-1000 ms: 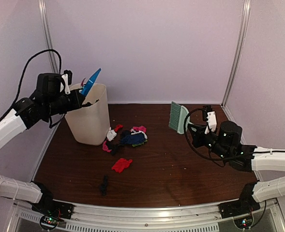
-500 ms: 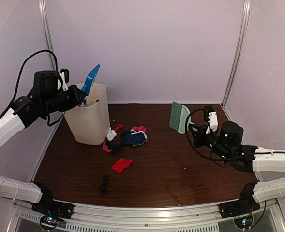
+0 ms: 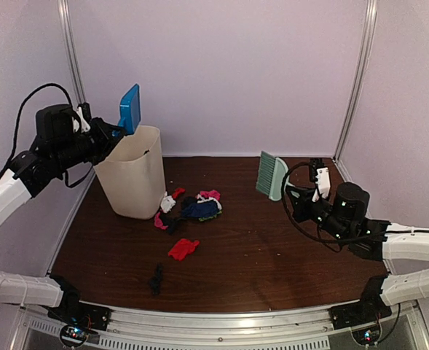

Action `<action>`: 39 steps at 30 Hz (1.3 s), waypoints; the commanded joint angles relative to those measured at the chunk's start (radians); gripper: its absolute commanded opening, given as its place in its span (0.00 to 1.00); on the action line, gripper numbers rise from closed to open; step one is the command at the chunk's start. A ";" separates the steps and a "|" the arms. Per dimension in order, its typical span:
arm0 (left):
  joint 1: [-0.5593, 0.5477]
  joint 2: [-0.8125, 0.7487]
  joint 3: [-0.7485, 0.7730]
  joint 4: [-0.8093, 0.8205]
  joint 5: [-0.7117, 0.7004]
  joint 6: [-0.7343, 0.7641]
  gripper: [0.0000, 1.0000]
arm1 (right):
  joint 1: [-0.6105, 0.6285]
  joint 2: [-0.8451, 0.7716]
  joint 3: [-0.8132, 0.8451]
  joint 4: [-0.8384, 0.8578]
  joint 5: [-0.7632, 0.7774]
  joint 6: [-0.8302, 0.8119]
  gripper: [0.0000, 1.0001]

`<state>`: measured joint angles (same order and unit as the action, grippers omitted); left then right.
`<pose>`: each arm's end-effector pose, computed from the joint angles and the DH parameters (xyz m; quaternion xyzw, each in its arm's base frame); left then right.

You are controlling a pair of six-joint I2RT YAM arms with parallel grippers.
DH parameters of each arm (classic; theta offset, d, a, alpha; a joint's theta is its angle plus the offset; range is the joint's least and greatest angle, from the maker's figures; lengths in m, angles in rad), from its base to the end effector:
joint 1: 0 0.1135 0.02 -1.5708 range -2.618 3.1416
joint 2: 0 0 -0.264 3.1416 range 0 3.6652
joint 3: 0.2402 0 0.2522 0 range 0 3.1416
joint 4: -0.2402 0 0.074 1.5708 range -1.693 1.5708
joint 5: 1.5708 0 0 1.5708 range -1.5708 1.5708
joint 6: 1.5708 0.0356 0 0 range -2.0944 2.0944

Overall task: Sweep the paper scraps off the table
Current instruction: Dump the paper scraps in the dustpan into the trash bin, then sweep the paper scraps at the center of the board.

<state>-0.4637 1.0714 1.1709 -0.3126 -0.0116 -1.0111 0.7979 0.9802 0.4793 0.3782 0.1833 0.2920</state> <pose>0.2135 -0.1063 0.4061 -0.2139 0.7483 -0.4188 0.4678 0.1616 0.1564 0.2544 -0.1280 0.7374 0.2833 0.5996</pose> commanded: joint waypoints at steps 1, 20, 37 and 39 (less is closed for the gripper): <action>0.013 -0.037 -0.040 0.145 0.078 -0.148 0.00 | -0.005 -0.021 -0.008 0.000 -0.004 0.004 0.00; -0.016 -0.077 -0.076 0.140 0.037 0.219 0.00 | 0.039 0.275 0.269 -0.013 -0.402 0.245 0.00; -0.078 -0.137 -0.156 0.059 0.002 0.393 0.00 | -0.031 0.962 0.889 -0.293 -0.229 0.288 0.00; -0.084 -0.143 -0.162 0.055 -0.005 0.404 0.00 | -0.038 0.970 0.862 -0.294 -0.233 0.291 0.00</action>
<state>-0.5327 0.9524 1.0256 -0.2642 0.0002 -0.6624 0.7788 1.9270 1.3476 0.1497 -0.0765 0.5625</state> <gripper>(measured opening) 0.102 0.076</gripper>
